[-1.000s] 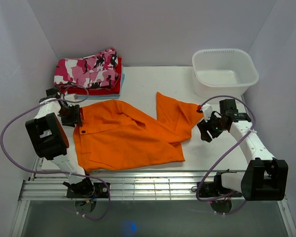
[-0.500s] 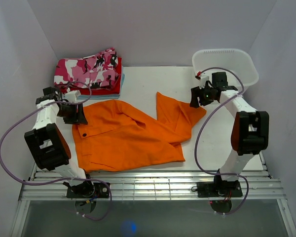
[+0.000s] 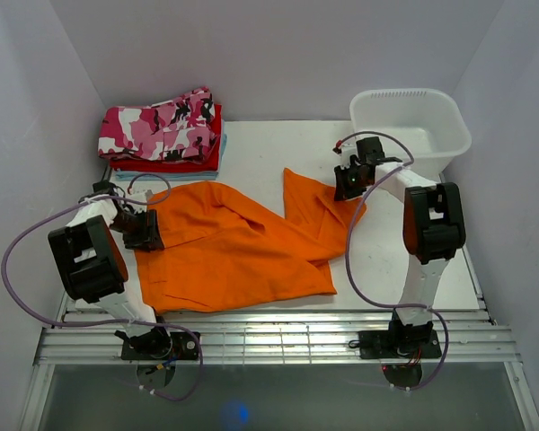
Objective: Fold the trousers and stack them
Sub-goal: Flatten the trousers out
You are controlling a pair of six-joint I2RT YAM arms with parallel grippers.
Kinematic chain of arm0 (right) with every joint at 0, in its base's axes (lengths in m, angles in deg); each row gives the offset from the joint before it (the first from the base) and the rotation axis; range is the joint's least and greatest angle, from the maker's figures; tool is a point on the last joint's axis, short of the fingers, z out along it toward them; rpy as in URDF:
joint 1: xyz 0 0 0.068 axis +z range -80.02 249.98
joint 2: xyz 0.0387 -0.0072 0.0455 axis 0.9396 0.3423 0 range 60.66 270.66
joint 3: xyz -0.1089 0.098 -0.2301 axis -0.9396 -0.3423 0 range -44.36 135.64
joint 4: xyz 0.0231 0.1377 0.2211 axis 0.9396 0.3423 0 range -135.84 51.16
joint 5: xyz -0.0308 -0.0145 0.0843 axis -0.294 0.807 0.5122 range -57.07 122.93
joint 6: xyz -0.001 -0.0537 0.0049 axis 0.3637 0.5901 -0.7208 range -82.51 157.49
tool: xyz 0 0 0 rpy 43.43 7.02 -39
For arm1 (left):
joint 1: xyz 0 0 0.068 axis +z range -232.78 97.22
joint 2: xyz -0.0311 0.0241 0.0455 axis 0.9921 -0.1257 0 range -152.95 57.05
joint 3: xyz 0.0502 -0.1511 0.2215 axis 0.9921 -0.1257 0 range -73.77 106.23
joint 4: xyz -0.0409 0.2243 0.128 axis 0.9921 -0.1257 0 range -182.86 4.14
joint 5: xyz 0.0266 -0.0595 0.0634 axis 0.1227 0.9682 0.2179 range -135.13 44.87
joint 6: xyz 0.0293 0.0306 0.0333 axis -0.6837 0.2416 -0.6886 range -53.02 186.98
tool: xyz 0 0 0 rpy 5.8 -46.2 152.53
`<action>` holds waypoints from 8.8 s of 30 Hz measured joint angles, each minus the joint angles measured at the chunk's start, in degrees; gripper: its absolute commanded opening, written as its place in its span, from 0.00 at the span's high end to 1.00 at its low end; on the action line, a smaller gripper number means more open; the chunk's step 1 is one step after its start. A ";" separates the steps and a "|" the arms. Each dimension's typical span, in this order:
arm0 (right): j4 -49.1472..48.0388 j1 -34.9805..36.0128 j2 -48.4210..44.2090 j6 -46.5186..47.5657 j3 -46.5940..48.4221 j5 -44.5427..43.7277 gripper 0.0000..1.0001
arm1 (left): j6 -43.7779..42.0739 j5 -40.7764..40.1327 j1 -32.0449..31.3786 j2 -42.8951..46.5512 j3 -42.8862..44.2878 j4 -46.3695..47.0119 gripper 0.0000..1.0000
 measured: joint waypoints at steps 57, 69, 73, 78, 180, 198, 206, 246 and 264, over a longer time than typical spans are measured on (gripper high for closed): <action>6.91 -0.33 6.62 8.20 17.70 0.09 0.35 | 5.49 -2.69 1.05 -0.76 -2.56 6.43 0.47; 3.93 7.39 8.94 13.92 11.72 -9.25 0.88 | 6.16 -3.28 1.05 -1.03 -2.40 6.43 0.56; 0.81 7.93 4.07 16.98 4.39 -12.85 0.92 | 6.58 -4.33 1.22 -1.73 -1.92 6.38 0.71; 5.38 1.49 -6.56 21.35 -7.06 -15.56 0.92 | 7.26 -3.50 2.40 -2.86 -1.01 5.57 0.95; 30.64 -27.85 -22.88 65.68 -12.13 2.64 0.43 | -14.95 -10.47 15.34 6.78 -11.69 -8.11 0.57; 11.89 -32.20 -20.04 60.28 -25.09 -5.42 0.41 | -18.40 -24.72 17.88 -4.02 -1.49 -8.83 0.76; 17.16 -35.12 -26.99 72.30 -30.69 -8.24 0.37 | -24.63 -22.71 18.12 -5.75 3.98 -6.32 0.59; 8.33 -36.85 -57.96 87.12 -51.17 -4.17 0.08 | -26.64 -9.92 16.02 6.43 -8.96 1.81 0.62; 22.77 -33.40 -26.16 43.69 -13.25 15.74 0.29 | 5.51 6.05 -24.83 12.04 14.71 13.60 0.37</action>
